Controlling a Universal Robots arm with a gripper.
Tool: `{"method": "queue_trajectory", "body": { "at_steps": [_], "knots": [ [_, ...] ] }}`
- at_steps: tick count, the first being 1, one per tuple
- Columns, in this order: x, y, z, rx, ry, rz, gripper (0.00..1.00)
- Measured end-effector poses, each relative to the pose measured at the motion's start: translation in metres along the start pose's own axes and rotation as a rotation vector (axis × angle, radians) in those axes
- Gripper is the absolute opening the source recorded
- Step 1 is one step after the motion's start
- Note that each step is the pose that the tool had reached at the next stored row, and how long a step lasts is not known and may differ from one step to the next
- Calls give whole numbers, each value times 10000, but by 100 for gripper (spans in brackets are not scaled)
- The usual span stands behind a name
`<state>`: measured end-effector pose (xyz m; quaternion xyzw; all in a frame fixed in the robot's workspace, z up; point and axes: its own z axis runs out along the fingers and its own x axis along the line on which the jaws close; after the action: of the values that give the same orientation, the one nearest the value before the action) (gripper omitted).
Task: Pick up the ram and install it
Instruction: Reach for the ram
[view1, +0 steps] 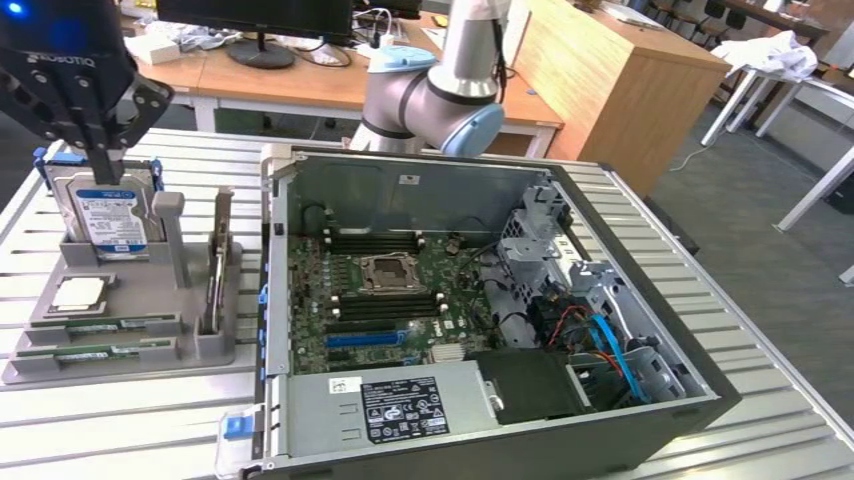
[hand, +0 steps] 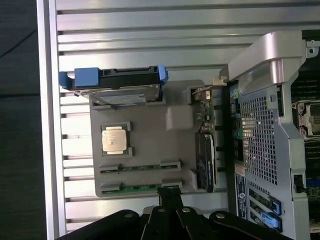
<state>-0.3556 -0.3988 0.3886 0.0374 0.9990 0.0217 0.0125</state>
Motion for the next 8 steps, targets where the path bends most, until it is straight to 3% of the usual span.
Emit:
{"method": "queue_trajectory", "body": {
  "at_steps": [8],
  "knots": [
    [171, -13, 2, 1, 0, -1, 10]
  ]
}}
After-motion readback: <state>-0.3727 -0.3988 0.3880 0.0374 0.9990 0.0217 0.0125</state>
